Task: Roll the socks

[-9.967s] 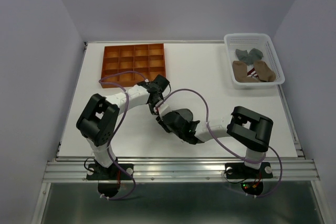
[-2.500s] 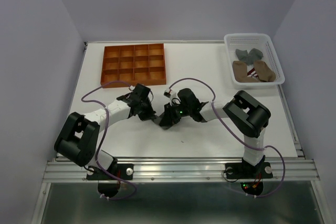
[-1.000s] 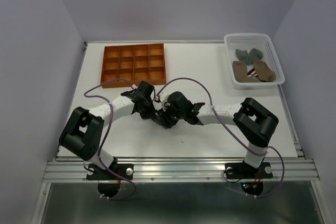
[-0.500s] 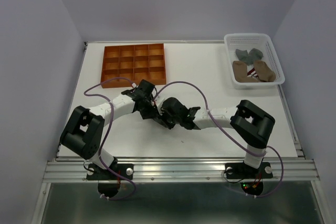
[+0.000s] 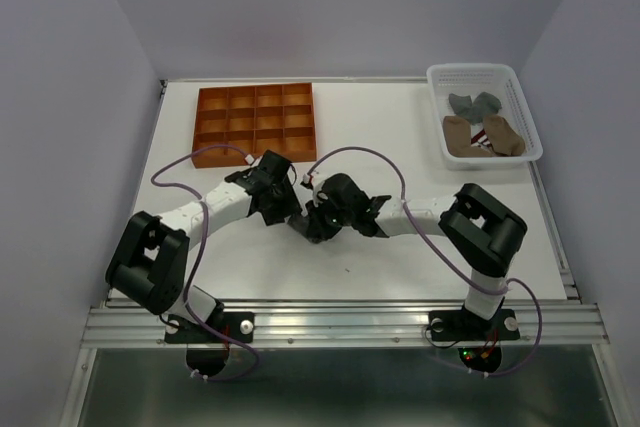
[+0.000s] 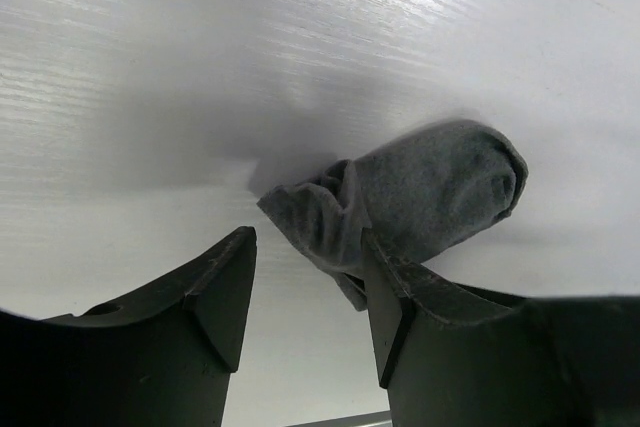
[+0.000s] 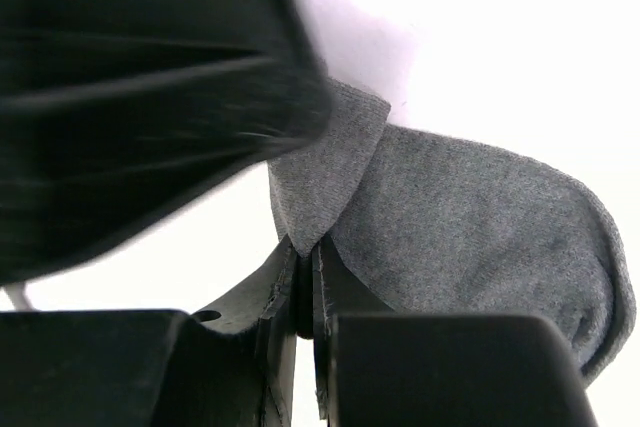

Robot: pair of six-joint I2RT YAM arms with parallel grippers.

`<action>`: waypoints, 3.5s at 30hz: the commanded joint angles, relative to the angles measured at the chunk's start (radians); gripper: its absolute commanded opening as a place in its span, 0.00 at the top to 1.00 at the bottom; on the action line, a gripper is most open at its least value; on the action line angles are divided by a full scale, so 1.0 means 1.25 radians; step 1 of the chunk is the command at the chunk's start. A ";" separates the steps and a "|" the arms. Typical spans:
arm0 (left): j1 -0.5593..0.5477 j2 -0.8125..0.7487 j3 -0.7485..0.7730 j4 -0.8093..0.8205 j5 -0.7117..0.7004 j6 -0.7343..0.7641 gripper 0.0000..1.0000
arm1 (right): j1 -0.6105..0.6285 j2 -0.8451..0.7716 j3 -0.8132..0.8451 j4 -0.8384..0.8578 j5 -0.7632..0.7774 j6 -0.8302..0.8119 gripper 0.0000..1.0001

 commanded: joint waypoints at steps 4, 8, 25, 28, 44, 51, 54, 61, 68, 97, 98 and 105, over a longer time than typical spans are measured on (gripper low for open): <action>0.009 -0.070 -0.023 -0.003 -0.021 -0.010 0.42 | -0.076 0.027 -0.032 0.148 -0.252 0.130 0.95; 0.009 -0.076 -0.044 0.038 0.023 0.005 0.42 | -0.092 0.059 -0.025 0.162 -0.297 0.178 0.95; 0.007 -0.067 -0.091 0.081 0.053 -0.006 0.42 | -0.157 0.118 -0.038 0.258 -0.398 0.309 0.95; 0.005 -0.064 -0.096 0.084 0.050 -0.010 0.41 | -0.165 0.131 -0.041 0.280 -0.423 0.329 0.95; -0.010 0.003 -0.099 0.163 0.057 -0.035 0.46 | -0.179 0.133 -0.052 0.302 -0.439 0.349 0.92; -0.015 -0.003 -0.094 0.153 0.046 -0.037 0.94 | -0.179 0.122 -0.051 0.300 -0.448 0.323 0.78; -0.015 0.000 -0.092 0.148 0.042 -0.037 1.00 | -0.179 0.098 -0.045 0.296 -0.449 0.299 0.75; -0.018 0.011 -0.061 0.105 0.042 -0.036 1.00 | -0.179 -0.015 -0.028 0.127 -0.339 0.134 0.54; -0.022 0.015 -0.027 0.055 0.031 -0.029 1.00 | -0.108 -0.127 -0.017 -0.024 -0.140 -0.088 0.50; -0.026 0.064 0.032 0.000 0.048 -0.003 1.00 | 0.136 -0.078 0.005 0.003 0.244 -0.267 0.50; -0.025 0.063 0.030 0.000 0.049 -0.004 1.00 | 0.147 -0.078 0.006 0.005 0.258 -0.271 0.50; -0.026 0.056 0.026 0.000 0.050 -0.006 1.00 | 0.165 -0.091 -0.016 0.043 0.287 -0.288 0.51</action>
